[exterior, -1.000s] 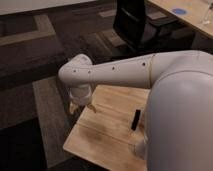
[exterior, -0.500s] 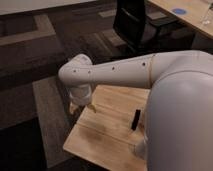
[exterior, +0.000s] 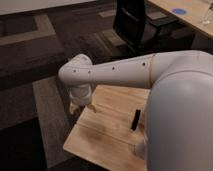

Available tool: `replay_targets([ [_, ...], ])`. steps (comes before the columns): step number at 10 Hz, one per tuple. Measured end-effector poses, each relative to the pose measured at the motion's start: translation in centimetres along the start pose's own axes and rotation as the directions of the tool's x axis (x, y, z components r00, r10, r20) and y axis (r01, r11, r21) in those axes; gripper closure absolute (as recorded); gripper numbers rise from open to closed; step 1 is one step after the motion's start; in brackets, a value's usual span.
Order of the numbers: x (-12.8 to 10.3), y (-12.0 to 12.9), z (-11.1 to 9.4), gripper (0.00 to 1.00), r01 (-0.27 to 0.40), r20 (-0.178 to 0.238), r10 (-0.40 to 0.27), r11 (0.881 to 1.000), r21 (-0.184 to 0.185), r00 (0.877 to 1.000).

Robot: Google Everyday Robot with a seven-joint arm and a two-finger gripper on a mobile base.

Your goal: Place the ceramic cup over the eraser

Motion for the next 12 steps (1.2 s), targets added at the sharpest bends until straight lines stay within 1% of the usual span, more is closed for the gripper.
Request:
replay_targets([
  [4, 0.0, 0.0, 0.0, 0.35, 0.000, 0.000, 0.000, 1.000, 0.000, 1.000],
  [6, 0.2, -0.5, -0.4, 0.35, -0.005, 0.009, 0.005, 1.000, 0.008, 1.000],
  [7, 0.7, -1.3, -1.2, 0.35, -0.017, 0.020, 0.017, 1.000, 0.018, 1.000],
  [8, 1.0, -1.6, -1.7, 0.35, -0.021, 0.028, 0.021, 1.000, 0.019, 0.999],
  [10, 2.7, -2.6, -3.5, 0.35, -0.027, 0.053, 0.026, 0.999, 0.030, 0.998],
  [11, 3.7, -3.2, -3.9, 0.35, -0.025, 0.047, 0.024, 0.999, 0.026, 0.999],
  [12, 4.6, -3.7, -3.6, 0.35, -0.010, 0.031, 0.010, 1.000, 0.002, 0.999],
])
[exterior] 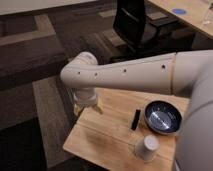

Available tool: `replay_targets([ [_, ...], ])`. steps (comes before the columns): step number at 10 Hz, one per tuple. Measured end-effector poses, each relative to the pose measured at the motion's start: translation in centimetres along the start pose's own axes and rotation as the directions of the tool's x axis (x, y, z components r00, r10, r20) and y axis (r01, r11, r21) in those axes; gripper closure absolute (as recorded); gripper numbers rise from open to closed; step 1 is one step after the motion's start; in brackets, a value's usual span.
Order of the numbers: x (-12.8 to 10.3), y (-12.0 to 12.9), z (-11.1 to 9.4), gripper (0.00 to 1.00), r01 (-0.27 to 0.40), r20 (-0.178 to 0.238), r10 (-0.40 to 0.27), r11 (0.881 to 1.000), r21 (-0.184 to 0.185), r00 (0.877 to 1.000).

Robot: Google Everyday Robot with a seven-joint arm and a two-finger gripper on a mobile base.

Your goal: Place the ceramic cup over the eraser

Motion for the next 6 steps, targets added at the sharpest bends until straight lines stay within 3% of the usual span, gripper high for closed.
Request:
replay_targets([
  [1, 1.2, -0.7, 0.8, 0.35, 0.047, -0.030, -0.048, 0.998, -0.036, 0.998],
  [2, 1.9, -1.5, 1.4, 0.35, 0.105, -0.048, -0.107, 0.993, -0.047, 0.993],
  [3, 2.6, -3.9, 1.7, 0.35, 0.197, -0.078, -0.199, 0.980, -0.030, 0.977],
  [4, 2.7, -4.9, 1.7, 0.35, 0.221, -0.088, -0.221, 0.975, -0.016, 0.971],
  [5, 2.6, -7.2, 1.3, 0.35, 0.287, -0.109, -0.282, 0.957, 0.040, 0.953],
  [6, 2.5, -7.9, 1.0, 0.35, 0.340, -0.123, -0.331, 0.938, 0.069, 0.936],
])
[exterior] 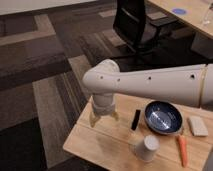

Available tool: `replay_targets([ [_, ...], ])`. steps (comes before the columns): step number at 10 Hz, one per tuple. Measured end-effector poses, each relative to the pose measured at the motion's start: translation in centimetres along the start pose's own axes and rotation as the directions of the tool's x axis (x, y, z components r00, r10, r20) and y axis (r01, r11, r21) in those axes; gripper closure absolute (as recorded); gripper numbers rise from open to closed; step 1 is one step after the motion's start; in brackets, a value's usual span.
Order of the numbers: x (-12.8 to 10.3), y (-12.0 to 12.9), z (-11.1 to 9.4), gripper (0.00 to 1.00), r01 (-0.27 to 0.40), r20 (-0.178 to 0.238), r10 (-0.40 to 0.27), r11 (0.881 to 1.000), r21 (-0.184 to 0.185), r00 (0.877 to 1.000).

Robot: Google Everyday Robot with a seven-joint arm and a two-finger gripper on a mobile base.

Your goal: Place the ceramic cup over the eraser

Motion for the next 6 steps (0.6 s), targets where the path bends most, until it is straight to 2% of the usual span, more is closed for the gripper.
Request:
replay_targets([
  [1, 0.4, -0.6, -0.5, 0.35, 0.093, -0.020, -0.093, 0.995, 0.026, 0.995],
  [2, 0.6, -0.8, -1.2, 0.35, 0.197, -0.044, -0.195, 0.980, 0.041, 0.980],
  [4, 0.7, -0.9, -1.6, 0.35, 0.253, -0.058, -0.251, 0.966, 0.047, 0.966],
  [6, 0.7, -0.8, -1.5, 0.35, 0.254, -0.059, -0.251, 0.966, 0.047, 0.966],
])
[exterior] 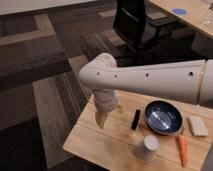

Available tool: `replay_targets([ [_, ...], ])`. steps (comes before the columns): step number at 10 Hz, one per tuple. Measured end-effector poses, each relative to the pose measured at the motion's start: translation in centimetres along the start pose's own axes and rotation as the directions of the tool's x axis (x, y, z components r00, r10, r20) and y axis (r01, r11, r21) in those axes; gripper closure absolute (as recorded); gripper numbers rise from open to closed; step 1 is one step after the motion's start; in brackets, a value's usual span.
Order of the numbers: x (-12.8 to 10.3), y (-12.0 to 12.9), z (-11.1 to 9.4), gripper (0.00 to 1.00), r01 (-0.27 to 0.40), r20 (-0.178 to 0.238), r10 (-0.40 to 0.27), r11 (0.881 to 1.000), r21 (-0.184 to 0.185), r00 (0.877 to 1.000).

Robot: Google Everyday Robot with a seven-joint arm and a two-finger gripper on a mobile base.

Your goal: Place the ceramic cup over the eraser

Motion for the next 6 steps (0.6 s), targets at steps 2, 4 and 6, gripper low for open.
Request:
replay_targets([
  [2, 0.0, 0.0, 0.0, 0.35, 0.000, 0.000, 0.000, 1.000, -0.001, 1.000],
  [4, 1.0, -1.2, -0.3, 0.35, 0.023, 0.009, -0.024, 1.000, 0.008, 1.000],
  [6, 2.8, -2.7, -0.6, 0.35, 0.028, 0.011, -0.028, 1.000, 0.001, 1.000],
])
